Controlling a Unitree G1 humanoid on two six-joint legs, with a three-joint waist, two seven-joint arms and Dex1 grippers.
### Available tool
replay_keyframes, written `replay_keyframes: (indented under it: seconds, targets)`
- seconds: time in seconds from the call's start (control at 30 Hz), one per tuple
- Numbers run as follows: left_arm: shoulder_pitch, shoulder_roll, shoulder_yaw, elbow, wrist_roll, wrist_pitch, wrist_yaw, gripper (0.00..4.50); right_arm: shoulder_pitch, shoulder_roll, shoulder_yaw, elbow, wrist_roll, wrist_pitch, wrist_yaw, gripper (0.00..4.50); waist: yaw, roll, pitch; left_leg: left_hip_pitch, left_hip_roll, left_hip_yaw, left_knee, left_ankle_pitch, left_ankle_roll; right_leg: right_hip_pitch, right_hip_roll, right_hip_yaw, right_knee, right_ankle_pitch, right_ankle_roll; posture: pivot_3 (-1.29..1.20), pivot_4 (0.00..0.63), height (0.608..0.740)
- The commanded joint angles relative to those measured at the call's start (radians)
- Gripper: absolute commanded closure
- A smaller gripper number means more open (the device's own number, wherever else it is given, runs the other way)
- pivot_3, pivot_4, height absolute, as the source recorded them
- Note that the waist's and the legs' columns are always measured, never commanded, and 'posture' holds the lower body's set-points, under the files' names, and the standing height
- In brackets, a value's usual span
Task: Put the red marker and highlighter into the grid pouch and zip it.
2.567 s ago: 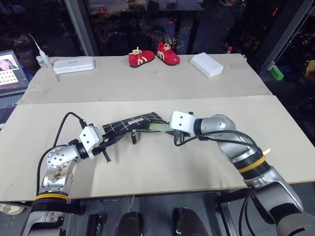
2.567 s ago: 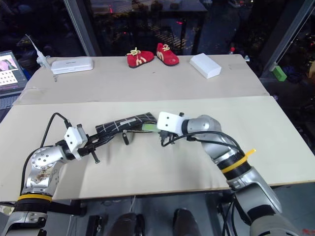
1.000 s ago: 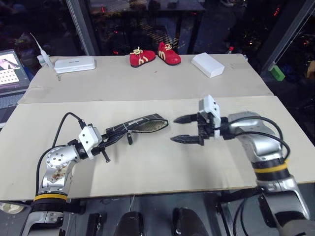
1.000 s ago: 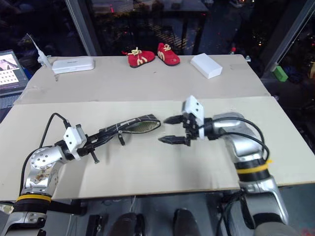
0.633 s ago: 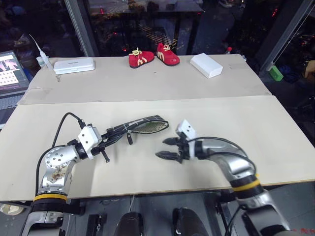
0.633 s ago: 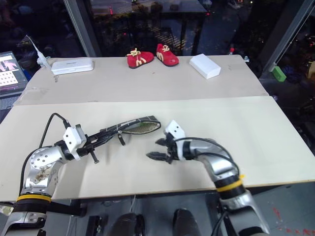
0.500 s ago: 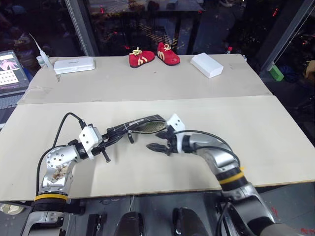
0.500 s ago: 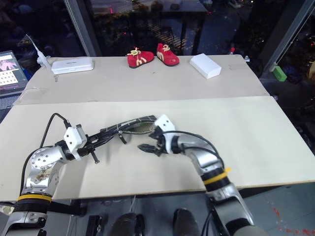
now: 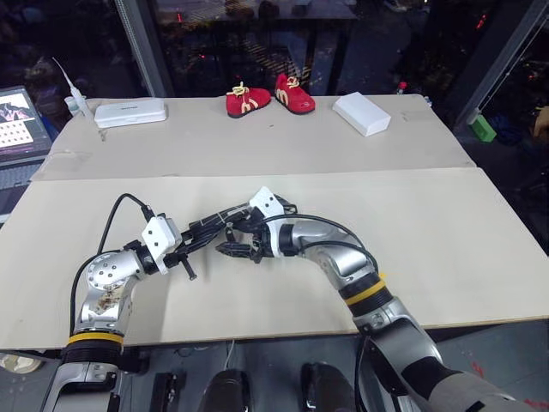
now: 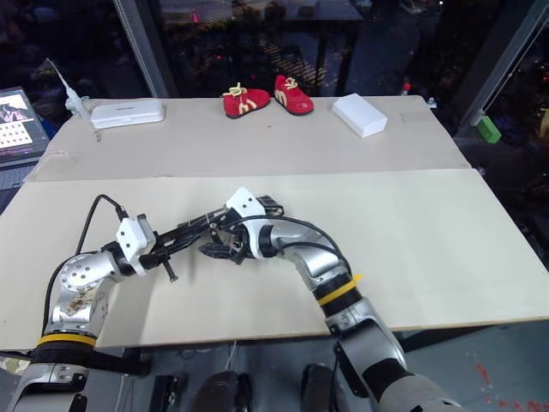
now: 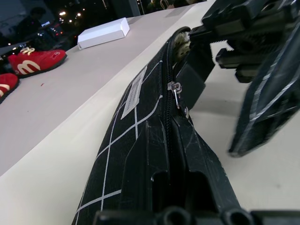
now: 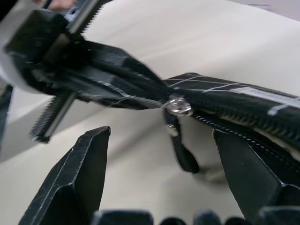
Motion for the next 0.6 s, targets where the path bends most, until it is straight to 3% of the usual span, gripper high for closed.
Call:
replay_keyframes:
  seconds: [0.03,0.27,0.6]
  targets:
    - [-0.004,-0.003,0.002,-0.026,-0.012,-0.021,0.000,4.50,-0.021,0.006,-0.024,0.001,0.002,-0.041,-0.004,2.09,0.000,0.000,0.000,0.000,0.000,0.000,0.000,0.000,0.000,0.000,0.000,0.000,0.000,0.000,0.000,0.00,0.150,0.740]
    - [0.009,-0.006,0.000,-0.041,-0.012,-0.019,0.006,4.50,-0.013,-0.015,-0.039,-0.012,0.018,-0.037,0.022,4.49,0.000,0.000,0.000,0.000,0.000,0.000,0.000,0.000,0.000,0.000,0.000,0.000,0.000,0.000,0.000,0.00,0.150,0.740]
    - [0.015,-0.009,0.002,-0.048,-0.012,-0.016,0.013,4.50,0.036,-0.129,-0.091,-0.105,0.048,0.002,0.052,4.49,0.001,0.000,0.000,0.000,0.000,-0.001,0.000,0.000,0.000,0.000,0.000,0.000,0.000,0.000,0.000,0.00,0.150,0.740]
